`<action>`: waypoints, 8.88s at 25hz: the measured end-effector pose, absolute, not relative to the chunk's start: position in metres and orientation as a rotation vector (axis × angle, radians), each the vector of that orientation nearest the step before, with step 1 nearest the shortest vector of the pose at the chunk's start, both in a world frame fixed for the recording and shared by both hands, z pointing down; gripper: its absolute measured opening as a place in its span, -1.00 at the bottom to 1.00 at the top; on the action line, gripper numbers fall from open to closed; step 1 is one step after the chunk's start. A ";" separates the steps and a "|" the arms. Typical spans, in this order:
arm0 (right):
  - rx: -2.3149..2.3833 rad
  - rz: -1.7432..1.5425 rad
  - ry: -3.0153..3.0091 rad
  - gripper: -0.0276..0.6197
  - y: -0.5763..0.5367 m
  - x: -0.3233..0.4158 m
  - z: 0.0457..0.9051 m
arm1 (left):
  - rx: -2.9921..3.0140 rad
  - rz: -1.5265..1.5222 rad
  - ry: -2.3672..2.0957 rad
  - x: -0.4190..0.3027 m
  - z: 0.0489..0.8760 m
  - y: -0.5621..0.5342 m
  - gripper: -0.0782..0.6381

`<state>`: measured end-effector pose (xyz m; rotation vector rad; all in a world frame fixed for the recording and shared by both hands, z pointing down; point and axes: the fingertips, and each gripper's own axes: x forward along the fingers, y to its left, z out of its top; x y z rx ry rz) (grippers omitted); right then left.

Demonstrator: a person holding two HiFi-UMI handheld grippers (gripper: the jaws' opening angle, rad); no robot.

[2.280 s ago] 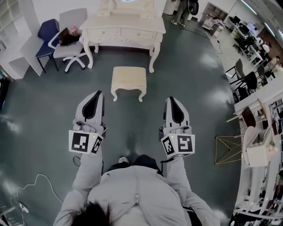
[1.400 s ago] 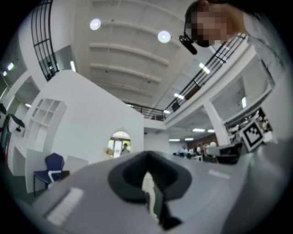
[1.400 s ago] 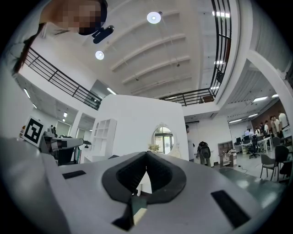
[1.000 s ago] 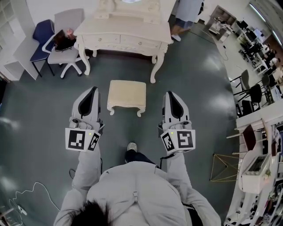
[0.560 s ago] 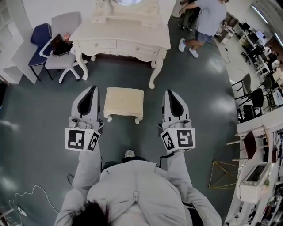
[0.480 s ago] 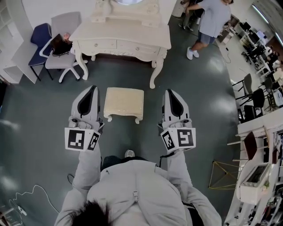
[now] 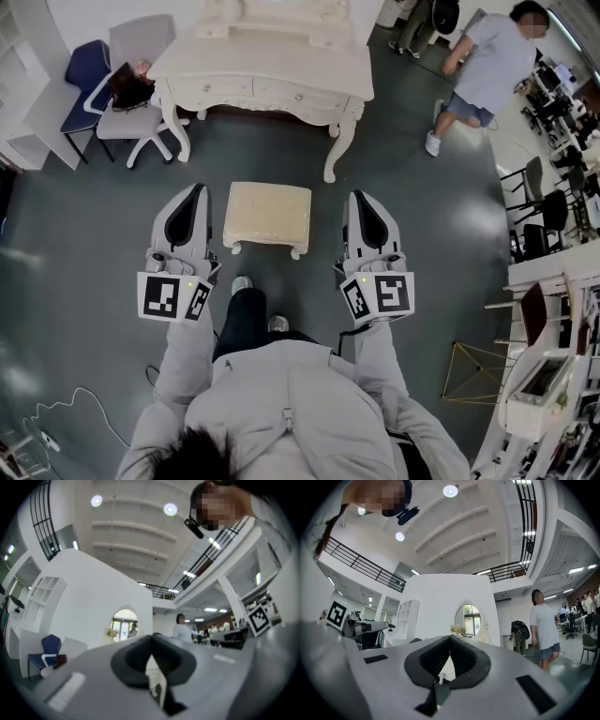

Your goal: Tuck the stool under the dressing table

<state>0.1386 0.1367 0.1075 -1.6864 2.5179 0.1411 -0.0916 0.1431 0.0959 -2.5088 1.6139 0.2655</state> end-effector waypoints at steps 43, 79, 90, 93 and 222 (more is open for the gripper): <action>-2.102 -0.338 2.507 -0.91 -0.011 0.095 0.260 | -2.921 0.034 1.376 -0.120 0.242 -0.046 -0.76; -1.969 -0.880 2.795 -0.32 0.063 0.103 0.515 | -3.123 -0.411 1.453 -0.093 0.483 0.037 -0.27; -1.924 -0.960 2.845 -0.17 0.071 0.111 0.598 | -3.107 -0.534 1.535 -0.101 0.568 0.050 0.01; -1.910 -0.972 2.856 -0.12 0.071 0.114 0.621 | -3.080 -0.557 1.557 -0.102 0.591 0.049 0.01; -2.066 -1.216 2.793 0.32 -0.318 0.152 0.775 | -3.079 -1.177 1.503 -0.097 0.768 -0.357 0.28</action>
